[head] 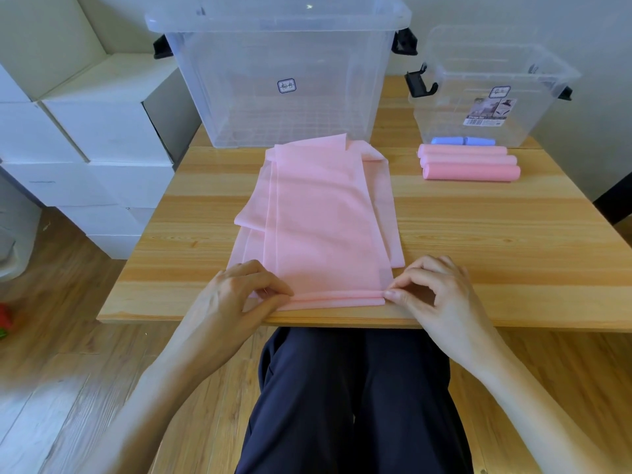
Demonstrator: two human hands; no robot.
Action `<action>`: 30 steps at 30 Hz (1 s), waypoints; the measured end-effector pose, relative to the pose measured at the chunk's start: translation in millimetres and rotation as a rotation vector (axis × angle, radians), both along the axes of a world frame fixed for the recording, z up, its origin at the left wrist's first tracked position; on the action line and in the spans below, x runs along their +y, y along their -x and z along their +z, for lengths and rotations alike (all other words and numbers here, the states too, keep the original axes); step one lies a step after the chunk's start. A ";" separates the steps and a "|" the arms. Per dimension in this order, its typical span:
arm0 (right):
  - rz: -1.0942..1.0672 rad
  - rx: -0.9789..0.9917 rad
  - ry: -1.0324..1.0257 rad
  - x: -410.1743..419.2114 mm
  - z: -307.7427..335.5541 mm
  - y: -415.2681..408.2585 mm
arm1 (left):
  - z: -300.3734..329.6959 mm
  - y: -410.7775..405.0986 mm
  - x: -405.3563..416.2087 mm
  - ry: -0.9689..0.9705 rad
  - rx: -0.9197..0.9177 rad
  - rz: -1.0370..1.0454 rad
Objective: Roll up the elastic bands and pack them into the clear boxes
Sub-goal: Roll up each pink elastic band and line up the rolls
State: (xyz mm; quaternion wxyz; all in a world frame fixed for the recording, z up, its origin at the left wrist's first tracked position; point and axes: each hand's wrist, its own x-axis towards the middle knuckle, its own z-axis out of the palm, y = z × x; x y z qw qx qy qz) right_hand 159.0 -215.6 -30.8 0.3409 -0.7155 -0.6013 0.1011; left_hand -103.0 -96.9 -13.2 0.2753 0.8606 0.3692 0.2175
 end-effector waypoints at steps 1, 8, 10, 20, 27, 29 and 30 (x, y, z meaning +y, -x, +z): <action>-0.009 -0.001 0.013 -0.4 0.7 -0.2 | 0.8 0.3 -0.1 0.026 0.006 0.002; -0.102 -0.031 0.053 10.1 4.0 2.2 | 1.0 -3.1 2.3 0.030 0.007 0.049; -0.084 0.023 0.032 10.4 3.8 2.1 | 0.6 -2.8 1.6 0.001 -0.012 0.045; -0.047 0.044 -0.047 1.3 -2.0 1.0 | -3.0 -2.3 -2.3 -0.006 -0.013 0.077; -0.044 0.002 0.061 1.6 5.1 0.4 | 4.8 -5.9 -1.6 0.077 -0.002 0.104; -0.064 -0.016 0.093 0.5 6.7 2.0 | 6.2 -3.8 -2.6 0.091 0.021 0.098; -0.087 -0.032 0.106 1.6 6.6 3.1 | 5.9 -3.7 -2.9 0.091 0.029 0.105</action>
